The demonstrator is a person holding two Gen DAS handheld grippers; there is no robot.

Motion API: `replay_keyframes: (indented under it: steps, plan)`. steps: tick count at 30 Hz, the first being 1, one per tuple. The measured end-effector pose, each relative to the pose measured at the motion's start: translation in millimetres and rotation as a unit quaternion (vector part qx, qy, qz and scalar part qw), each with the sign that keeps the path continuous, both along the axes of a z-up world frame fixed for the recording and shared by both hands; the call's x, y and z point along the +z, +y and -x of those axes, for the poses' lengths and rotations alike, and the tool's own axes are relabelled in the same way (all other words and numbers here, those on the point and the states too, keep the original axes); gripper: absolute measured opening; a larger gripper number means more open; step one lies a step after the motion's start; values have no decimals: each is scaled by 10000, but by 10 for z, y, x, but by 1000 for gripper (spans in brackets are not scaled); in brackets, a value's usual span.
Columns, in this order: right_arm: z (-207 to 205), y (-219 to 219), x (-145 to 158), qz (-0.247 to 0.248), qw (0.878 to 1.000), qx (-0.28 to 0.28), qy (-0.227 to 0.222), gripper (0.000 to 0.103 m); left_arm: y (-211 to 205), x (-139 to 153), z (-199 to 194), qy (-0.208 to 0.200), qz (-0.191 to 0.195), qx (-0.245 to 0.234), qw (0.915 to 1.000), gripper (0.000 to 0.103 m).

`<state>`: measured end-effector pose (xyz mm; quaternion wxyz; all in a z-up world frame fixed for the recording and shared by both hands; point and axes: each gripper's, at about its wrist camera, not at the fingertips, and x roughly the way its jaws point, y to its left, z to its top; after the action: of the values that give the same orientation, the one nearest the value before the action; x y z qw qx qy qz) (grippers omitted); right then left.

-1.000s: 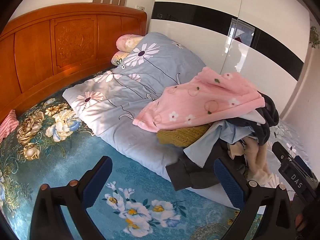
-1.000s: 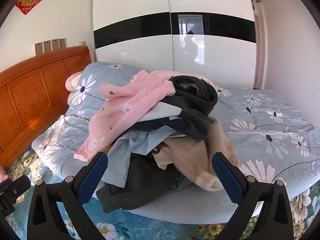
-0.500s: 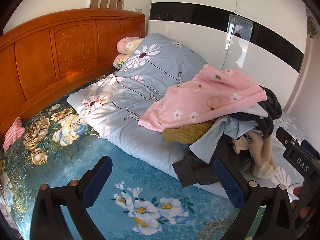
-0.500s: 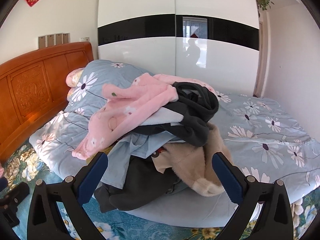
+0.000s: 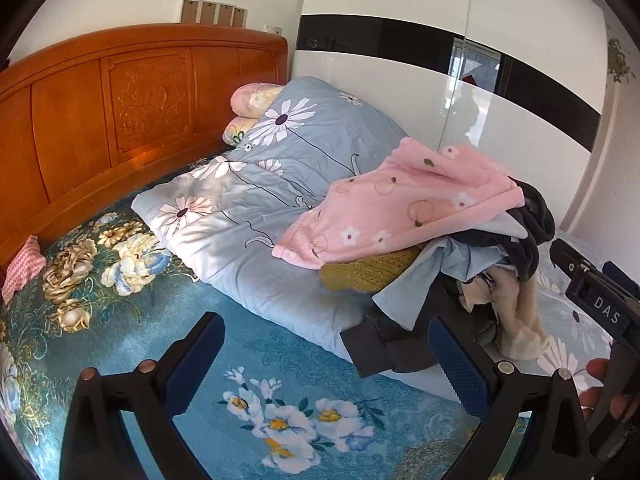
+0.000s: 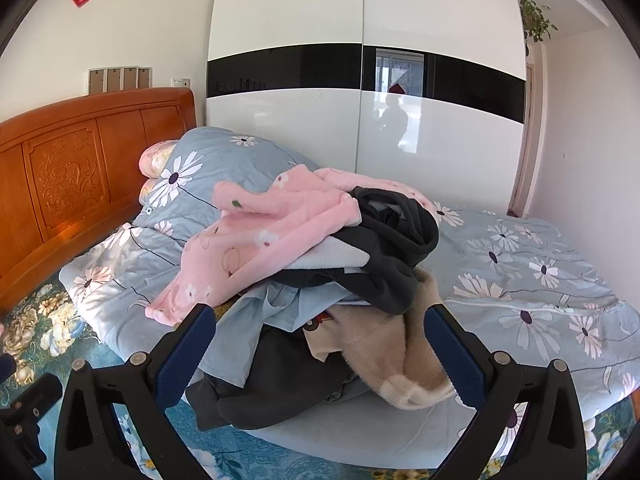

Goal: Fold clothes

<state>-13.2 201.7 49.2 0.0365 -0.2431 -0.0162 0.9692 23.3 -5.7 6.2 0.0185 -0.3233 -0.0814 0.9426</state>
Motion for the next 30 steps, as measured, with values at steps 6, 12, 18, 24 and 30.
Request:
replay_keyframes:
  steps: [6,12,18,24,30]
  plan:
    - [-1,5,17,-51,10000,34,9,103,42,30,-34,159,74,73,9998,103]
    - [27,18,-7,-26,10000,50,-51,103,50,16,-14,101,15,142,9998,103]
    - [54,38,-42,-14,9999,45,-102,103,69,-57,-15,31,42,187,9998,103]
    - [94,42,-104,20,9998,84,-183,103,53,-97,-13,-10,-6,170,9999,103]
    - [157,31,-175,35,9996,82,-271,103,9,-103,-18,-21,-119,107,9999,103]
